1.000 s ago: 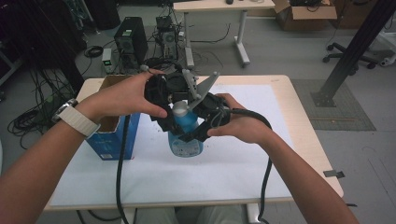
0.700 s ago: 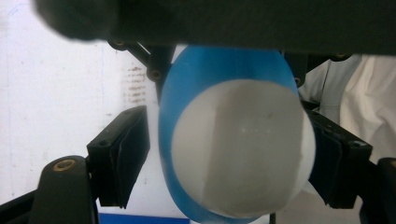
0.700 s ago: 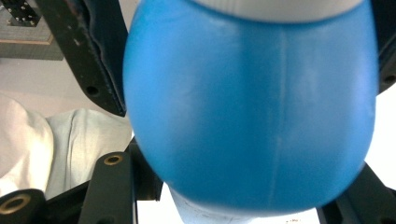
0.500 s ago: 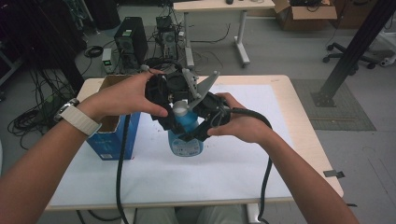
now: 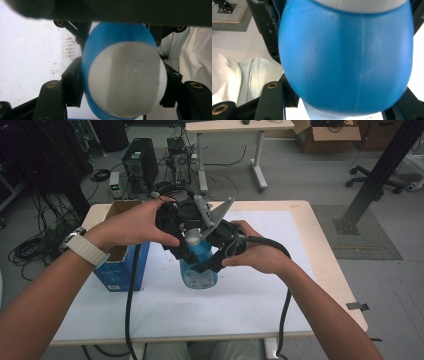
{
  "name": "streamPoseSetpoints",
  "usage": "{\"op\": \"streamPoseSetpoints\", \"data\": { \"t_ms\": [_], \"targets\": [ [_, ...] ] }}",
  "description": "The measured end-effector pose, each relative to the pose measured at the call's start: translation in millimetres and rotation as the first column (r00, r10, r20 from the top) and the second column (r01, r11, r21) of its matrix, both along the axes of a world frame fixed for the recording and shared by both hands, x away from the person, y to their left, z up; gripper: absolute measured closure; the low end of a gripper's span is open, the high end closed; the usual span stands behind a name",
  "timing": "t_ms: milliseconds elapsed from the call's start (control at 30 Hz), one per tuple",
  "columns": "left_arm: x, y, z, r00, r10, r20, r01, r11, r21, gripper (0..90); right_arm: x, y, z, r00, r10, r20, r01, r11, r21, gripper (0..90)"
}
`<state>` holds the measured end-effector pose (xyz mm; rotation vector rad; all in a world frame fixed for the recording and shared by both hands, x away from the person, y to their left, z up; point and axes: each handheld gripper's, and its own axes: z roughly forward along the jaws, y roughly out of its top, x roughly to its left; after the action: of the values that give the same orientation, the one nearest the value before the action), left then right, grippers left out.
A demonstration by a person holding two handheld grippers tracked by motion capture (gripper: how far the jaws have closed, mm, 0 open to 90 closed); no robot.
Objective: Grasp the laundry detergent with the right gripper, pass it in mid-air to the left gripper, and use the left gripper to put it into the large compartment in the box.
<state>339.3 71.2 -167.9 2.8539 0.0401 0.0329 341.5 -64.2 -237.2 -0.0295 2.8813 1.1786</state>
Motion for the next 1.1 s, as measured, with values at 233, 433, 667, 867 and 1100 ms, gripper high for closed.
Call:
{"op": "streamPoseSetpoints", "data": {
  "t_ms": [233,433,667,867,1100],
  "targets": [
    [-1.1,0.0,-0.2,1.0000,-0.003,0.008,0.003,1.0000,0.007,37.5,-0.2,0.8,-0.3,1.0000,0.002,0.001,-0.002,1.000,-0.001,43.9],
    [-6.1,-0.9,-0.8,0.9998,0.021,0.002,-0.021,0.9997,-0.015,37.7,-1.0,0.9,0.1,1.0000,0.007,0.002,-0.007,1.000,0.004,43.8],
    [-9.9,-3.4,-0.8,0.9982,0.060,0.004,-0.060,0.9978,-0.027,37.8,-1.5,0.1,0.3,0.9999,0.015,0.009,-0.015,1.000,0.012,43.6],
    [-6.8,-3.0,7.2,0.9992,0.030,0.027,-0.031,0.9993,0.020,37.9,-1.9,-5.3,1.9,0.9998,-0.014,-0.016,0.015,0.998,0.055,30.4],
    [-8.3,-1.8,12.0,0.9980,0.060,0.017,-0.061,0.9974,0.040,37.9,1.1,-24.0,2.8,0.9976,-0.064,-0.028,0.066,0.995,0.070,13.8]
  ]
}}
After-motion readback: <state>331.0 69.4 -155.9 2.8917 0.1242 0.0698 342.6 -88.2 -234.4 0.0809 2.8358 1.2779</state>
